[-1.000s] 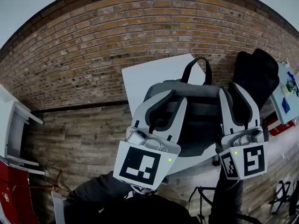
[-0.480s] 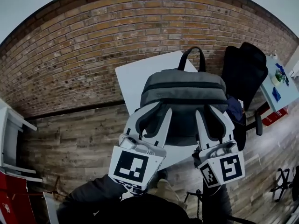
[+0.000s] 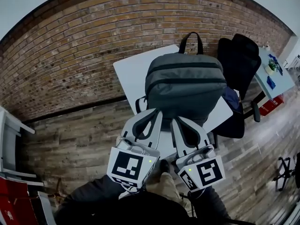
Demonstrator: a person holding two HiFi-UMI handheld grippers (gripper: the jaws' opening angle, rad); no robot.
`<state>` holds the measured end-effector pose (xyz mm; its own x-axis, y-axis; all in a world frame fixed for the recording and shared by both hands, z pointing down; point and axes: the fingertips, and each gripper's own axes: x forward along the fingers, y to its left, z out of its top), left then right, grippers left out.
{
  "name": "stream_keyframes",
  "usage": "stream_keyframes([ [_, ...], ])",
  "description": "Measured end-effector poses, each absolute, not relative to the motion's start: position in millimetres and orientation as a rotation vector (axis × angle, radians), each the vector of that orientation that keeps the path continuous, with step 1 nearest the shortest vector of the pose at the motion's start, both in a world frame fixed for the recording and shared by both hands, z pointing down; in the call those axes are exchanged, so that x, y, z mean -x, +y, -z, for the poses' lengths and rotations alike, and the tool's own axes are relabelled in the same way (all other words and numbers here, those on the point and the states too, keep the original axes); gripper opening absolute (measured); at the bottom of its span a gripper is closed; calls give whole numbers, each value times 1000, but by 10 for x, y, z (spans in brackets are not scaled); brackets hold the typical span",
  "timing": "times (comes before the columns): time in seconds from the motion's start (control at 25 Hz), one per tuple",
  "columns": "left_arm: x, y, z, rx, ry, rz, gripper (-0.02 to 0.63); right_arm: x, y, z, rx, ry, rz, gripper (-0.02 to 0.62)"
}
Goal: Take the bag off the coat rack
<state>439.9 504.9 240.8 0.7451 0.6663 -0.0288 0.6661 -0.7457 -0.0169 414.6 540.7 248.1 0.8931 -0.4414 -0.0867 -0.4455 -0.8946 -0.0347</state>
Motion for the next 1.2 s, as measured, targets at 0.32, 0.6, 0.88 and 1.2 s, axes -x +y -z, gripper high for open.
stream_keyframes([
  [0.32, -4147, 4885, -2375, 2921, -1117, -83, 9, -3948, 5177, -2404, 2993, 703, -164, 8],
  [0.6, -4031, 4777, -2312, 2930, -1109, -121, 9, -3863, 5064, -2375, 3002, 707, -174, 8],
  [0.88, -3963, 4798, -2323, 2934, -1118, -128, 9, -3869, 5111, -2398, 3027, 671, -178, 8],
  [1.2, -3936, 4860, -2287, 2906, -1136, -146, 9, -3853, 5117, -2374, 3064, 665, -182, 6],
])
